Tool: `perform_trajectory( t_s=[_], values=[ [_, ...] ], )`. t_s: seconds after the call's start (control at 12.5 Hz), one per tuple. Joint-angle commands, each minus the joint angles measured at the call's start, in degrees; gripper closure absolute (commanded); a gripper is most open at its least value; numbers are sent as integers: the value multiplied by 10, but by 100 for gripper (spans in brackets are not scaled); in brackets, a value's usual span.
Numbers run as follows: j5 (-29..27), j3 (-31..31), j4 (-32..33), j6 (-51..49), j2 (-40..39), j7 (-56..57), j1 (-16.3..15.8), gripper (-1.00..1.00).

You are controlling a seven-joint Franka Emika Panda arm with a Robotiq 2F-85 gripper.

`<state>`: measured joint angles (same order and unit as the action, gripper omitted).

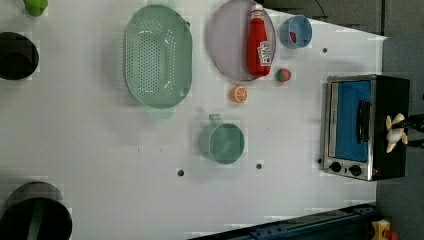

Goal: Pick banana from table and place on oven.

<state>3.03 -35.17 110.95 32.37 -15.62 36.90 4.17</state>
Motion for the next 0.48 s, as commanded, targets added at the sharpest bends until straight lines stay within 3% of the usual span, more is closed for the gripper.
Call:
perform_trajectory(
  t_s=[0.08, 0.32, 0.48],
  values=[
    [3, 3, -60, -8, 49, 52, -6, -100],
    [8, 25, -113, -131, 100, 88, -20, -100],
    [8, 64, -132, -229, 136, 33, -35, -100]
  ],
)
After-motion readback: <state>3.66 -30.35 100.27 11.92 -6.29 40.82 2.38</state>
